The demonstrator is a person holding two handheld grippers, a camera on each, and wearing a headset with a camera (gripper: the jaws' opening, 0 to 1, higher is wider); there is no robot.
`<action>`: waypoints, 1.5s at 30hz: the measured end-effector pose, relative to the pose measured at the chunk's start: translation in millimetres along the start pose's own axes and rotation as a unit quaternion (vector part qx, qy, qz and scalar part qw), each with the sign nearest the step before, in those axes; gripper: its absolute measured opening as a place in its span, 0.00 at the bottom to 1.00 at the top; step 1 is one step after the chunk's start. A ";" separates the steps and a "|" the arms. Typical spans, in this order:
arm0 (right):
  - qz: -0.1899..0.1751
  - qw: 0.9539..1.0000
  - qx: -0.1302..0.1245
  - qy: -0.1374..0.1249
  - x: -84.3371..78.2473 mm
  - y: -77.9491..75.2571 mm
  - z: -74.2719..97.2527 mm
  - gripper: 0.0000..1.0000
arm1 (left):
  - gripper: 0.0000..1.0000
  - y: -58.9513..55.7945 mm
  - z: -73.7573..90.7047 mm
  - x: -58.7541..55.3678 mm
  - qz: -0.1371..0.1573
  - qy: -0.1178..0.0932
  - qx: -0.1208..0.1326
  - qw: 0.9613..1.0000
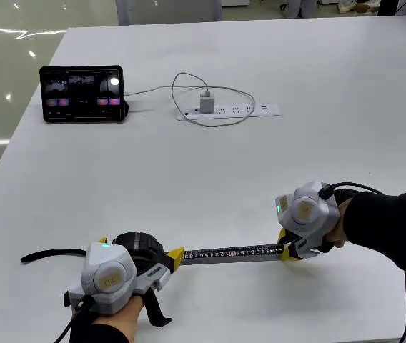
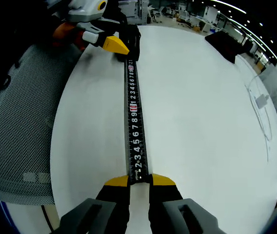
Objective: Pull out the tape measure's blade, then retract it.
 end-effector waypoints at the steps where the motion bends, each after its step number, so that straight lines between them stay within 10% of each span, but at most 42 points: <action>1: -0.002 1.000 -0.001 0.001 0.3 0.2 -0.2 0.11 | 0.86 1.0 0.3 0.2 0.001 0.000 0.000 1.000; 18: -0.007 1.000 0.010 0.008 0.7 -2.1 -0.6 0.10 | 0.63 6.9 -0.7 -3.3 -0.003 0.016 0.010 1.000; 45: -0.014 1.000 0.014 0.016 1.0 -2.3 -0.3 0.10 | 0.61 8.7 0.5 -6.2 0.018 0.043 -0.004 0.999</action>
Point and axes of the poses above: the centre of the closed fingertips' face, and the gripper's own axes: z roughly backward along the fingers, y roughly to its left, x roughly out of its top, the point moved 4 cm from there along z, roughly backward along the fingers, and after that the axes turned 5 degrees about -z, right-handed, at the moved point
